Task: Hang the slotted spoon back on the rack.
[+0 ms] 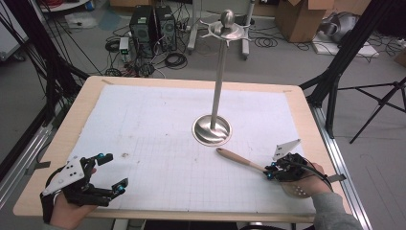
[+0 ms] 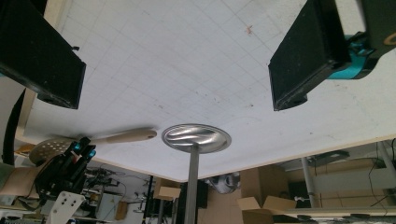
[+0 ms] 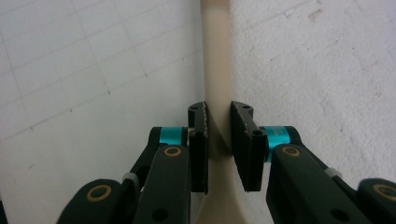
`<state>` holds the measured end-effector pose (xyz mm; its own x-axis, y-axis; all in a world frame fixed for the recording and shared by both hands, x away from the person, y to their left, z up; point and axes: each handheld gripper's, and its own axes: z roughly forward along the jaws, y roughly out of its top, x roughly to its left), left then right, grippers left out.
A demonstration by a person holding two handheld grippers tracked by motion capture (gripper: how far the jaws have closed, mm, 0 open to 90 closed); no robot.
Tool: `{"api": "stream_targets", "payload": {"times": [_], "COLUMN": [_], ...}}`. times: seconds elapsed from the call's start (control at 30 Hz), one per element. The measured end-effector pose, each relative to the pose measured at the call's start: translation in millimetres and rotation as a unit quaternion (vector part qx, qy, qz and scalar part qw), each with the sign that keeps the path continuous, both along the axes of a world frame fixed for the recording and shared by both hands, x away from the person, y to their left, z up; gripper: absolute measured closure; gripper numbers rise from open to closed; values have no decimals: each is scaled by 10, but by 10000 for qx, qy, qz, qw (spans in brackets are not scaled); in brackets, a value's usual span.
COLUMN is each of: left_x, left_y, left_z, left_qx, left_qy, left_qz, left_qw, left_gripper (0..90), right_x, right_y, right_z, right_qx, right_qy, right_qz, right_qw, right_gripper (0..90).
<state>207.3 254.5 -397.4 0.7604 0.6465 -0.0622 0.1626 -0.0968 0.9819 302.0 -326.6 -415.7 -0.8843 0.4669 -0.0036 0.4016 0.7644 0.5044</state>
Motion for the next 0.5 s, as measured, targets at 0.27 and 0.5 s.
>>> {"api": "stream_targets", "payload": {"times": [0.27,0.5], "left_x": [1,7], "left_y": [-6,-12], "left_z": [1,-2], "left_qx": [15,28], "left_qy": [-10,6], "left_qz": [0,-23], "left_qw": [10000,10000], "left_gripper": [43,43], "right_x": [-34,-55], "right_y": [-56,-92], "right_z": [103,177], "right_qx": [438,661], "right_qy": [-136,-265], "right_qz": [-25,-73], "right_qw": [9989,9974], "right_gripper": [777,779]}}
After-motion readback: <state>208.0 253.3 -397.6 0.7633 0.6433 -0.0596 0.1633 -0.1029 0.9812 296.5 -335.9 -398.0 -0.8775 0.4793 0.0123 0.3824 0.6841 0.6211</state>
